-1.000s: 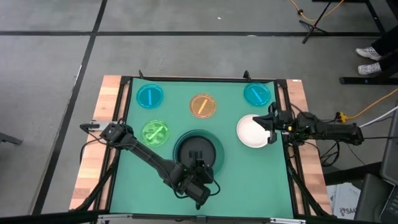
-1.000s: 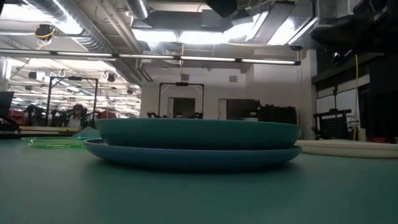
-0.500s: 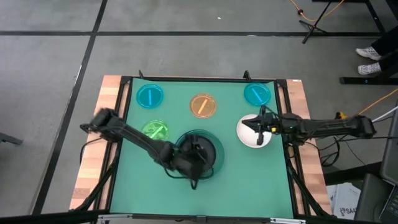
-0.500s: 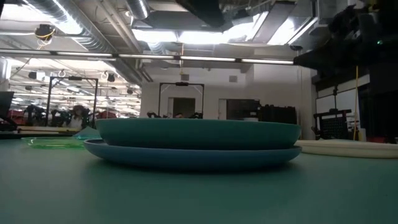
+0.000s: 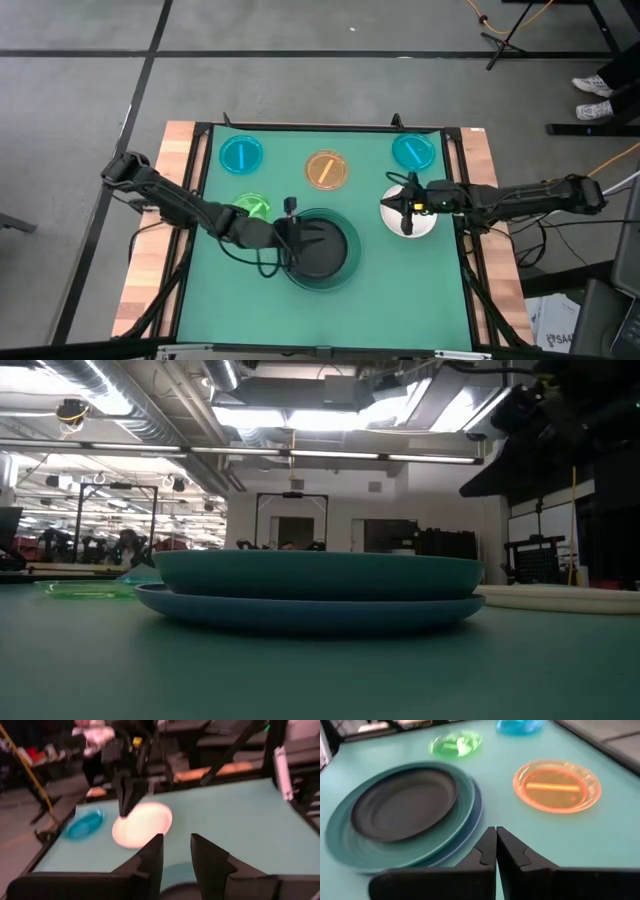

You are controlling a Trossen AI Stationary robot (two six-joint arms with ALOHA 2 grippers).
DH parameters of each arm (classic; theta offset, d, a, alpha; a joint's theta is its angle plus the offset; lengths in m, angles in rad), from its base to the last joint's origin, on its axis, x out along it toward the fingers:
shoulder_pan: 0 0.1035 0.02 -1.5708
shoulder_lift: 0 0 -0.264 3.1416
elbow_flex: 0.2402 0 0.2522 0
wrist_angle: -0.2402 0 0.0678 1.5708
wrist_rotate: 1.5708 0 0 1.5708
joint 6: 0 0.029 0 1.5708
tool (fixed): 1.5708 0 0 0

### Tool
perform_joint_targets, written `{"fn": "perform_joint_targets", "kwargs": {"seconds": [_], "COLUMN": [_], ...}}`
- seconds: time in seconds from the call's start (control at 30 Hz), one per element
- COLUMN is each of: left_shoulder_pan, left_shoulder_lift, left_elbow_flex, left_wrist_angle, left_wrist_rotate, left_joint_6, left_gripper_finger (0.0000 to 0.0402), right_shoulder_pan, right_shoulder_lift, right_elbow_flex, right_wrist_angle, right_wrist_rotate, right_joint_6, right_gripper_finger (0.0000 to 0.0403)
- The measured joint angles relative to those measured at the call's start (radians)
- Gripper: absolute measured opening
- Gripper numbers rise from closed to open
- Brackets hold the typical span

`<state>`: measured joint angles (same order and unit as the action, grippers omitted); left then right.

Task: Stack plastic plates
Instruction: Stack the white plate on top of the black plate

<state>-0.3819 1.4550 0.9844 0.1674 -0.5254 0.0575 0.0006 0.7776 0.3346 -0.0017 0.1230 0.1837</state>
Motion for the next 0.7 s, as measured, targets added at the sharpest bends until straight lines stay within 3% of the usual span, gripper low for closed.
{"fn": "perform_joint_targets", "kwargs": {"seconds": [0.1, 0.27, 0.43, 0.7], "left_shoulder_pan": [-0.021, -0.042, -0.047, -0.051], "left_shoulder_lift": [-0.018, -0.028, -0.044, -0.043], "left_elbow_flex": [-0.04, -0.067, -0.095, -0.096], "left_wrist_angle": [0.082, 0.084, 0.089, 0.093], "left_wrist_rotate": [0.024, 0.009, 0.022, 0.019], "left_joint_6": [0.056, 0.137, 0.128, 0.02], "left_gripper_finger": [0.0092, 0.0092, 0.0092, 0.0092], "right_shoulder_pan": [0.0, 0.034, 0.103, 0.133], "right_shoulder_lift": [0.032, 0.082, 0.169, 0.311], "right_elbow_flex": [0.048, 0.116, 0.187, 0.207], "right_wrist_angle": [-0.057, -0.113, -0.226, -0.275], "right_wrist_rotate": [-0.028, -0.008, 0.07, 0.024], "right_joint_6": [0.003, 0.022, 0.034, 0.098], "right_gripper_finger": [0.0001, 0.0001, 0.0001, 0.0001]}}
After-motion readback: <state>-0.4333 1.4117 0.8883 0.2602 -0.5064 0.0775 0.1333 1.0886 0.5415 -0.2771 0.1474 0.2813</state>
